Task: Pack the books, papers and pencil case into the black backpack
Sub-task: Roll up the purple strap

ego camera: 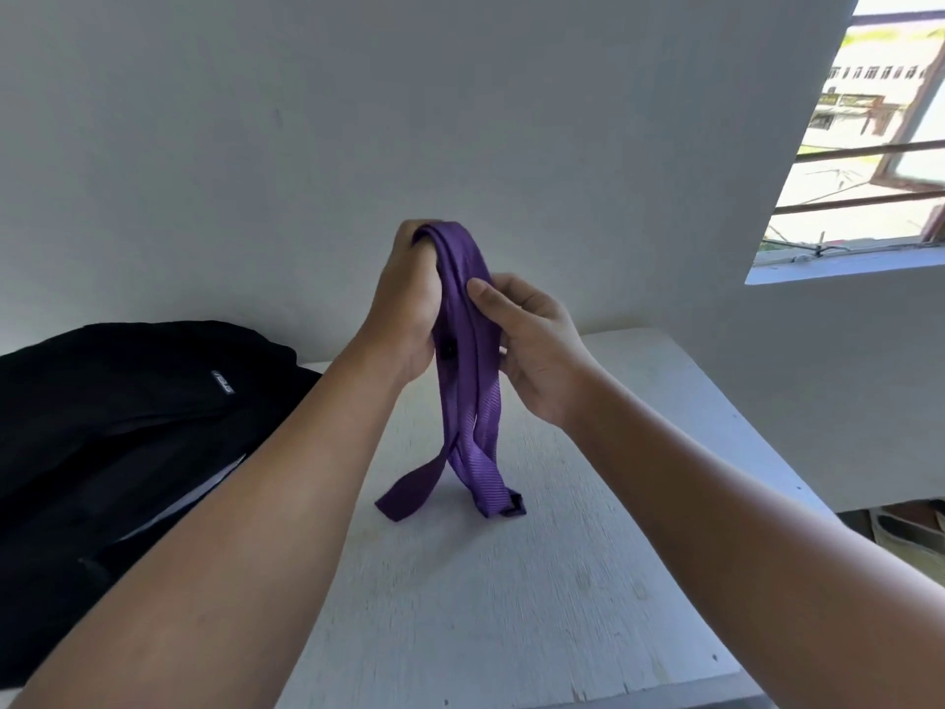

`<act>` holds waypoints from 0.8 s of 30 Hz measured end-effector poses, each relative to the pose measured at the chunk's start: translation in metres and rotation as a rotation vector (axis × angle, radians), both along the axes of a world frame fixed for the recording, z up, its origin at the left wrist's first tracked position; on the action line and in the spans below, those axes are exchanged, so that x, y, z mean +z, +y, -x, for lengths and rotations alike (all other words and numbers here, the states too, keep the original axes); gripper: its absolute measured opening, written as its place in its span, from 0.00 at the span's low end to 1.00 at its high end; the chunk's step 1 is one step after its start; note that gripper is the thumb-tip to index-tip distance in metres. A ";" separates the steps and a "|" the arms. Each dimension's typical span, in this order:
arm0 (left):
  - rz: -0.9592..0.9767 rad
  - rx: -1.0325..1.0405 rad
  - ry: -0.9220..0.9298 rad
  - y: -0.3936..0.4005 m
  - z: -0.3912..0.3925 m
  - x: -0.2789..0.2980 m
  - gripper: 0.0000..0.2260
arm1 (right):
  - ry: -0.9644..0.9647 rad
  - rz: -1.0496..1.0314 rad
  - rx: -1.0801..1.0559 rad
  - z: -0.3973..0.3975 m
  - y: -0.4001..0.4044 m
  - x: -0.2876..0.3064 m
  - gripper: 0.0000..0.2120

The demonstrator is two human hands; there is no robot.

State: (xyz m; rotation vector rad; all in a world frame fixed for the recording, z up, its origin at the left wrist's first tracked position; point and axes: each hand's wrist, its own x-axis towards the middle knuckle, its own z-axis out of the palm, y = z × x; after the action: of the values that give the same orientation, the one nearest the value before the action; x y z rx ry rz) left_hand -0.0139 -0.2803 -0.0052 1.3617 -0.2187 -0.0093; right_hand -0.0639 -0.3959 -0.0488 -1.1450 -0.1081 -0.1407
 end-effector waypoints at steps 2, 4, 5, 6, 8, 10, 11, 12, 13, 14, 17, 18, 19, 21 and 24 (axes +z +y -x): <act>-0.008 -0.020 -0.052 -0.003 0.000 0.005 0.09 | -0.011 -0.006 -0.031 -0.001 0.001 0.002 0.09; 0.020 -0.068 -0.066 -0.005 0.003 0.004 0.10 | -0.003 0.001 -0.037 -0.003 0.001 0.004 0.13; 0.021 -0.080 -0.068 -0.006 0.004 0.003 0.11 | 0.008 0.033 -0.029 -0.004 0.001 0.004 0.15; 0.000 -0.080 -0.080 -0.007 0.005 0.001 0.11 | 0.018 0.079 -0.020 -0.003 0.002 0.003 0.16; -0.080 -0.074 -0.126 -0.009 0.005 0.000 0.11 | 0.021 0.146 -0.007 -0.003 0.002 0.001 0.16; -0.123 -0.095 -0.152 -0.009 0.006 0.002 0.12 | 0.007 0.179 0.003 -0.003 0.000 -0.001 0.13; -0.131 -0.103 -0.152 -0.008 0.006 0.003 0.12 | -0.004 0.196 0.017 -0.003 -0.002 -0.002 0.11; -0.140 -0.110 -0.161 -0.007 0.006 0.004 0.13 | -0.016 0.206 0.029 -0.003 -0.003 -0.003 0.10; -0.157 -0.120 -0.183 -0.006 0.006 0.005 0.13 | -0.029 0.204 0.035 -0.003 -0.004 -0.003 0.10; -0.179 -0.143 -0.212 -0.004 0.005 0.006 0.14 | -0.041 0.188 0.033 -0.003 -0.006 -0.003 0.09; -0.205 -0.311 -0.247 0.016 -0.004 0.003 0.18 | -0.066 0.119 0.010 -0.004 -0.010 -0.004 0.08; -0.164 -0.400 -0.191 0.027 -0.009 0.000 0.20 | -0.072 0.103 -0.003 -0.004 -0.011 -0.003 0.07; -0.097 -0.492 -0.092 0.036 -0.014 -0.006 0.23 | -0.071 0.084 -0.018 -0.004 -0.013 -0.003 0.06; -0.068 -0.578 0.060 0.044 -0.019 -0.023 0.28 | -0.070 0.043 -0.042 -0.004 -0.013 0.000 0.05; -0.255 -0.540 0.025 0.027 -0.008 -0.046 0.25 | -0.097 0.038 -0.052 -0.005 -0.007 0.006 0.06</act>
State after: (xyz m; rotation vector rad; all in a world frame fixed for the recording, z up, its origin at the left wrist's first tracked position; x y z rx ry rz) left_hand -0.0057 -0.2531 -0.0515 1.5181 -0.5744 -0.5201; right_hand -0.0588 -0.4029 -0.0427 -1.1798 -0.1676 -0.2414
